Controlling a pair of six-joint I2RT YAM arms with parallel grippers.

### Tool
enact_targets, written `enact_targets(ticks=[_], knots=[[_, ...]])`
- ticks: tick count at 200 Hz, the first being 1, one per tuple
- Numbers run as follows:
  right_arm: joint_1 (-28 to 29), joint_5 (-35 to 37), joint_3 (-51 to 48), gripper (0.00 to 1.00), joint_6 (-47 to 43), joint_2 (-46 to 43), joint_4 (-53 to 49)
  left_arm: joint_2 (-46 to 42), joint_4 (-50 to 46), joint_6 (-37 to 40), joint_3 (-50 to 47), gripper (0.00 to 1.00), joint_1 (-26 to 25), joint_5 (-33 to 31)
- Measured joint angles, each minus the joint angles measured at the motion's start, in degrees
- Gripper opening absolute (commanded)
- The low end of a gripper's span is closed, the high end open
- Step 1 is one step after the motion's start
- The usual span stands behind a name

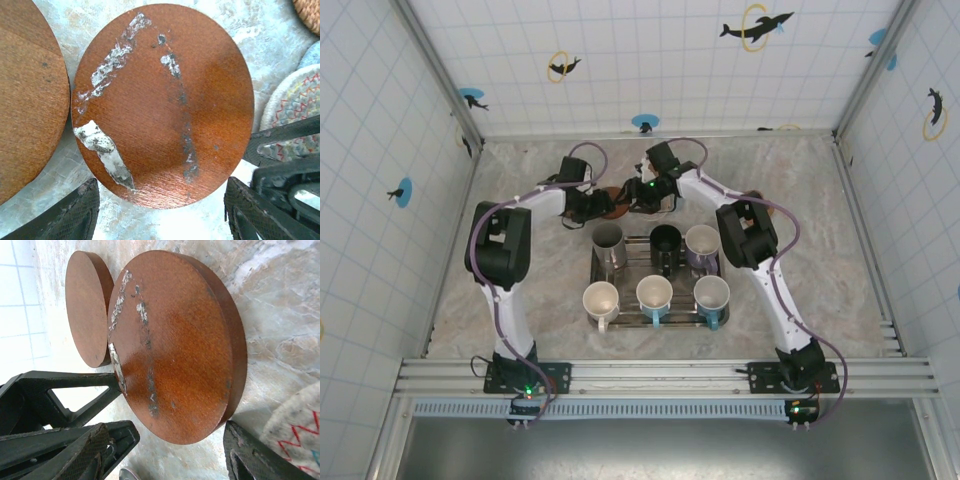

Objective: Place the cup by the coaster

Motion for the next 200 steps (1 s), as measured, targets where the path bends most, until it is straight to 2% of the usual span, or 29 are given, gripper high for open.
enact_targets(ticks=[76,139,161,200], knots=[[-1.0,-0.9,0.0,0.64,0.1,-1.3,0.1,-8.7,0.2,0.0,-0.3,0.67,-0.3,1.6],[-3.5,-1.0,-1.2,0.62,-0.6,-8.2,0.9,-11.8,-0.2,1.2,0.0,0.67,-0.4,2.7],[-5.8,-0.8,-3.7,0.56,-1.5,-11.8,1.2,-11.8,-1.4,2.1,1.5,0.66,-0.8,3.1],[-10.5,0.6,-8.6,0.31,-3.5,-15.2,1.5,-10.9,-3.6,3.9,8.5,0.61,-2.7,3.8]])
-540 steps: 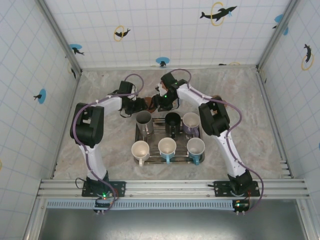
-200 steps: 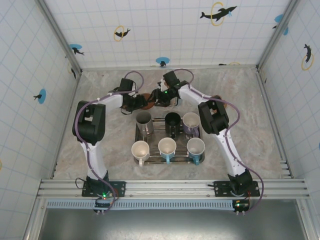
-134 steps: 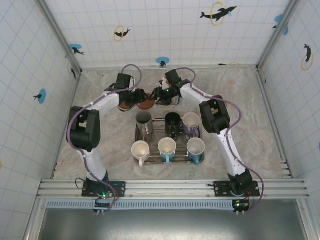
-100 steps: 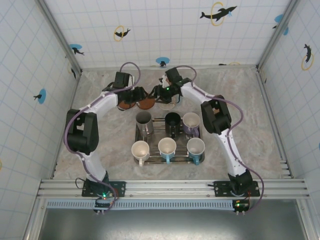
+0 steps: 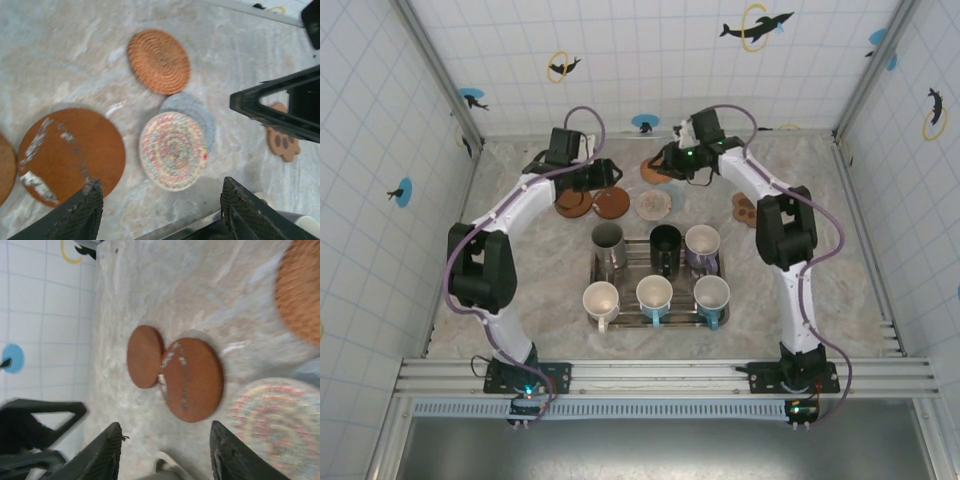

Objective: Place the cup by the coaster

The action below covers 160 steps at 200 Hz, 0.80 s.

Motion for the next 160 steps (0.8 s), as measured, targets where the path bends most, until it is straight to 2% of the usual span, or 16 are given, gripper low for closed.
enact_targets(ticks=[38,61,83,116,126,150,160], knots=[[-3.6,1.7,-2.4,0.09,-2.5,-0.5,-1.3,4.2,-1.3,0.8,7.4,0.58,-2.9,0.3],[-4.2,3.3,-2.3,0.01,-4.4,-0.5,-3.2,8.3,-3.3,1.6,12.3,0.54,-4.6,0.6],[-4.2,5.1,-0.7,0.0,-7.1,-0.1,-7.3,12.8,-5.4,1.9,16.5,0.5,-6.2,0.6],[-3.8,9.1,4.2,0.0,-11.3,2.5,-12.1,18.4,-9.2,2.1,21.2,0.36,-7.9,0.2],[-3.6,10.2,5.0,0.0,-12.5,3.4,-13.2,19.7,-9.9,2.1,22.0,0.31,-8.3,0.1],[-3.0,11.9,6.8,0.0,-14.3,6.4,-15.5,22.3,-10.7,1.6,22.8,0.1,-9.0,-0.1],[-2.7,12.3,7.7,0.0,-14.8,7.8,-16.3,23.5,-11.0,1.6,23.3,0.05,-9.4,-0.1]])
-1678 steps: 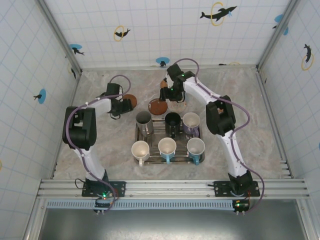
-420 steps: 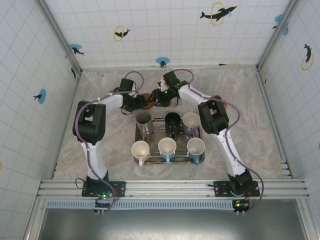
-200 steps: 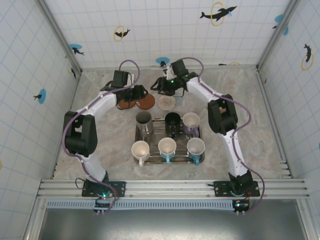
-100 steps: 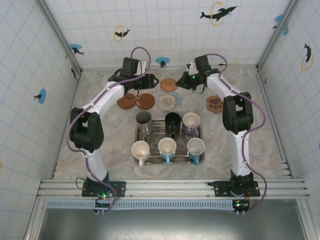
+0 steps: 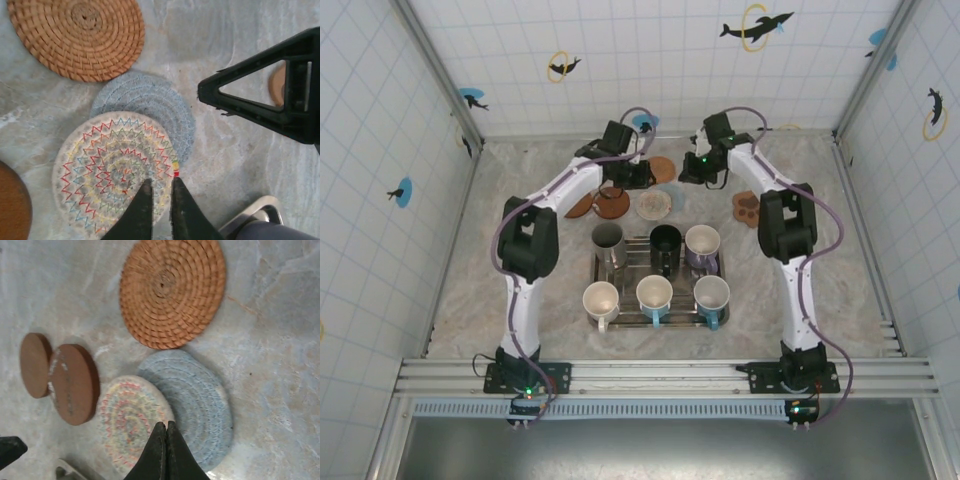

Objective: Place the cup by the coaster

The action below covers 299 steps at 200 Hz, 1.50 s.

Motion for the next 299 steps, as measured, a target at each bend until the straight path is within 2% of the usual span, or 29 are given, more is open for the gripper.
enact_targets(ticks=[40,122,186,299], knots=[[1.2,1.3,3.5,0.0,-0.9,4.6,-2.4,3.7,-0.2,-0.6,0.9,0.0,-0.8,0.3],[3.0,2.8,4.9,0.0,-2.0,5.9,-3.7,8.6,-0.3,-1.7,1.7,0.0,-0.8,-1.1],[2.7,3.3,4.9,0.0,-3.8,5.9,-4.3,8.8,-0.3,-2.9,2.1,0.0,-0.7,-2.1],[-0.1,4.1,-6.3,0.0,-5.5,-0.8,-2.7,6.8,6.6,-3.2,-3.4,0.0,-0.6,-1.9]])
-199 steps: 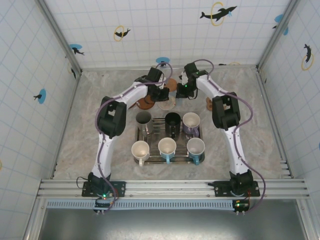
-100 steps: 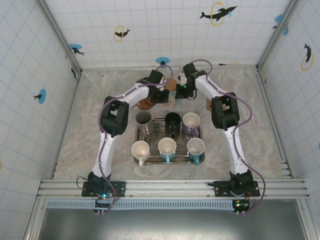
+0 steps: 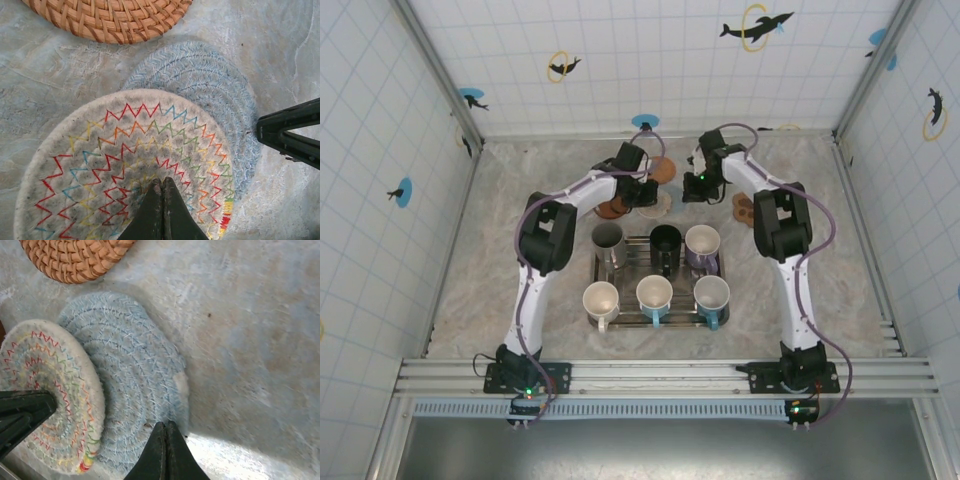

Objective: Place the cup by the coaster

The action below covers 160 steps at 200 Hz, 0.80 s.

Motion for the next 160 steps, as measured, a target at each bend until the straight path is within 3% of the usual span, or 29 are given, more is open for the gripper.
enact_targets(ticks=[122,160], knots=[[-1.2,1.7,-1.6,0.0,0.3,-1.1,-0.8,-3.7,0.4,-0.2,-4.8,0.0,0.9,0.6],[0.6,1.0,2.3,0.0,1.2,-1.1,-1.5,-4.7,0.5,-0.2,-4.9,0.0,1.0,0.8]])
